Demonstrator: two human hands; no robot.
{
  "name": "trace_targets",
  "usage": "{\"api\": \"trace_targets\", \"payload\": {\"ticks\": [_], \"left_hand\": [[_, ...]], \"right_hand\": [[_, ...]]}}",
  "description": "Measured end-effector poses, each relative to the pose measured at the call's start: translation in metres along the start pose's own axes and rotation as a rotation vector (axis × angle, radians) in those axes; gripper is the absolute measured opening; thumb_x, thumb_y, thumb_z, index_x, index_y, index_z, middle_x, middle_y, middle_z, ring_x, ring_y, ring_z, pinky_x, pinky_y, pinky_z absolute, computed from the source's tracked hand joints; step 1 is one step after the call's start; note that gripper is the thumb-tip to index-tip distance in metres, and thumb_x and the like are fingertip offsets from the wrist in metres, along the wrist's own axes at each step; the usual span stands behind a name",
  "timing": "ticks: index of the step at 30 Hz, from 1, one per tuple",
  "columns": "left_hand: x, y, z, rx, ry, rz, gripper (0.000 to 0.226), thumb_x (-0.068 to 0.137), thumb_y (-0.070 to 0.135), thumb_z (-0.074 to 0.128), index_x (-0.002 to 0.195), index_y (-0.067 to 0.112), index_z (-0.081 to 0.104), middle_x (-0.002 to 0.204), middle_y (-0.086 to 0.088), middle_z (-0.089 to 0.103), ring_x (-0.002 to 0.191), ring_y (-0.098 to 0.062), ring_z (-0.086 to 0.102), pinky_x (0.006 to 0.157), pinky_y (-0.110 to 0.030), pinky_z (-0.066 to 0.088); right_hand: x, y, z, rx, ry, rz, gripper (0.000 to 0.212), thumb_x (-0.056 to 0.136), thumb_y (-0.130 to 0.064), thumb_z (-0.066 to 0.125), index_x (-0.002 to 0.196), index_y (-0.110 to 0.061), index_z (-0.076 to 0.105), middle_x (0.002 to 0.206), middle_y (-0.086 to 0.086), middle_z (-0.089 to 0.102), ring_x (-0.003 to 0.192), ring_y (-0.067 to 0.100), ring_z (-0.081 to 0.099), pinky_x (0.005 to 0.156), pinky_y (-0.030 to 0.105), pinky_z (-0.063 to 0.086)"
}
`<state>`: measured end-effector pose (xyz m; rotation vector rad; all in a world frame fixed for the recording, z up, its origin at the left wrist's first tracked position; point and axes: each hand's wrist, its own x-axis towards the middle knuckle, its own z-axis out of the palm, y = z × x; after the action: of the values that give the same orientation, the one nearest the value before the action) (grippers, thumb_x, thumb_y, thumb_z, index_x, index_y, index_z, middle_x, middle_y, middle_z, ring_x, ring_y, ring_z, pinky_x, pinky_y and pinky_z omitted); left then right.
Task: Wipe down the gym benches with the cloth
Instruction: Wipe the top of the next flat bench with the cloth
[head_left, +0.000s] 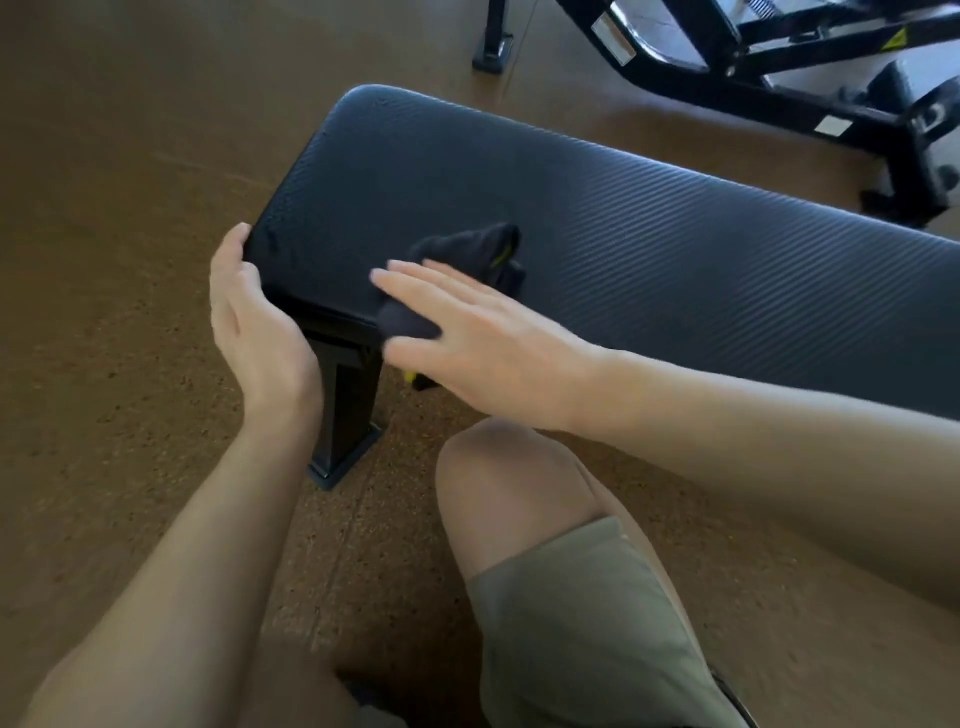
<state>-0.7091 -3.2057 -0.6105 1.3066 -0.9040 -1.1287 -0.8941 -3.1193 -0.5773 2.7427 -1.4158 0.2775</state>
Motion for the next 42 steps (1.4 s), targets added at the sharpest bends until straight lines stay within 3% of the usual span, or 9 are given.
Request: {"api": "trace_targets", "payload": {"ticks": [6, 11, 14, 17, 20, 27, 32, 38, 42], "left_hand": [[0.000, 0.003, -0.004, 0.010, -0.010, -0.001, 0.049, 0.097, 0.044, 0.042, 0.140, 0.031, 0.059, 0.142, 0.009, 0.060, 0.132, -0.008, 0.055, 0.115, -0.037, 0.043], [-0.005, 0.008, -0.006, 0.090, -0.030, 0.032, 0.048, 0.106, 0.032, 0.029, 0.149, 0.025, 0.050, 0.150, 0.011, 0.050, 0.139, -0.004, 0.044, 0.119, -0.031, 0.035], [-0.008, 0.011, -0.004, 0.140, -0.026, 0.056, 0.047, 0.110, 0.025, 0.026, 0.151, 0.021, 0.048, 0.152, 0.009, 0.049, 0.140, -0.005, 0.043, 0.120, -0.031, 0.034], [-0.005, 0.009, -0.004, 0.110, -0.032, 0.040, 0.049, 0.108, 0.028, 0.026, 0.150, 0.022, 0.049, 0.151, 0.009, 0.050, 0.140, -0.005, 0.044, 0.120, -0.035, 0.035], [-0.003, 0.009, -0.005, 0.097, -0.027, 0.022, 0.051, 0.105, 0.033, 0.027, 0.149, 0.026, 0.051, 0.149, 0.011, 0.052, 0.139, -0.006, 0.046, 0.120, -0.037, 0.037], [0.005, 0.014, -0.016, -0.039, -0.047, -0.127, 0.044, 0.107, 0.046, 0.028, 0.123, 0.037, 0.069, 0.121, 0.008, 0.071, 0.120, -0.009, 0.064, 0.101, -0.030, 0.051], [0.005, 0.009, -0.019, -0.047, -0.157, -0.198, 0.056, 0.111, 0.043, 0.019, 0.134, 0.023, 0.065, 0.118, 0.002, 0.075, 0.113, -0.011, 0.069, 0.104, -0.035, 0.051], [0.014, 0.007, -0.023, -0.019, -0.190, -0.193, 0.061, 0.105, 0.051, 0.016, 0.128, 0.030, 0.068, 0.125, 0.010, 0.072, 0.122, -0.007, 0.063, 0.115, -0.039, 0.043], [0.018, 0.003, -0.024, -0.039, -0.188, -0.222, 0.061, 0.098, 0.057, 0.019, 0.117, 0.037, 0.073, 0.123, 0.007, 0.073, 0.122, -0.013, 0.064, 0.113, -0.045, 0.044]], "right_hand": [[0.004, -0.009, -0.002, 0.005, 0.002, 0.048, 0.032, 0.095, 0.000, 0.063, 0.123, -0.015, 0.061, 0.163, 0.029, 0.026, 0.155, 0.042, 0.020, 0.125, 0.051, 0.027], [-0.123, 0.002, -0.040, 0.005, -0.111, 0.218, 0.045, 0.102, -0.023, 0.056, 0.145, -0.035, 0.046, 0.172, -0.003, 0.018, 0.158, 0.015, 0.015, 0.126, 0.044, 0.027], [-0.142, 0.003, -0.054, 0.006, -0.202, 0.216, 0.051, 0.082, 0.002, 0.071, 0.126, -0.017, 0.055, 0.167, 0.022, 0.025, 0.154, 0.039, 0.025, 0.115, 0.052, 0.036], [-0.099, 0.007, -0.045, 0.007, -0.215, 0.186, 0.043, 0.083, -0.001, 0.079, 0.119, -0.011, 0.058, 0.165, 0.025, 0.025, 0.154, 0.042, 0.025, 0.117, 0.056, 0.038], [-0.031, 0.008, -0.024, 0.059, -0.111, 0.002, 0.016, 0.096, -0.009, 0.063, 0.112, -0.005, 0.064, 0.153, 0.033, 0.041, 0.152, 0.038, 0.028, 0.128, 0.040, 0.019], [0.132, -0.011, 0.014, 0.169, 0.050, 0.007, 0.031, 0.102, -0.014, 0.060, 0.132, -0.010, 0.064, 0.155, 0.025, 0.044, 0.148, 0.041, 0.038, 0.125, 0.048, 0.024], [0.093, -0.015, 0.010, 0.072, 0.015, 0.060, 0.037, 0.102, -0.029, 0.056, 0.138, -0.022, 0.059, 0.162, 0.021, 0.035, 0.152, 0.037, 0.029, 0.126, 0.049, 0.023], [0.029, 0.003, -0.005, -0.089, -0.070, -0.038, 0.041, 0.090, -0.014, 0.075, 0.128, -0.022, 0.062, 0.162, 0.023, 0.033, 0.152, 0.039, 0.030, 0.124, 0.050, 0.028], [0.080, 0.009, 0.003, -0.011, -0.085, -0.098, 0.031, 0.101, -0.029, 0.055, 0.131, -0.025, 0.061, 0.162, 0.020, 0.035, 0.151, 0.038, 0.032, 0.125, 0.052, 0.025]]}}
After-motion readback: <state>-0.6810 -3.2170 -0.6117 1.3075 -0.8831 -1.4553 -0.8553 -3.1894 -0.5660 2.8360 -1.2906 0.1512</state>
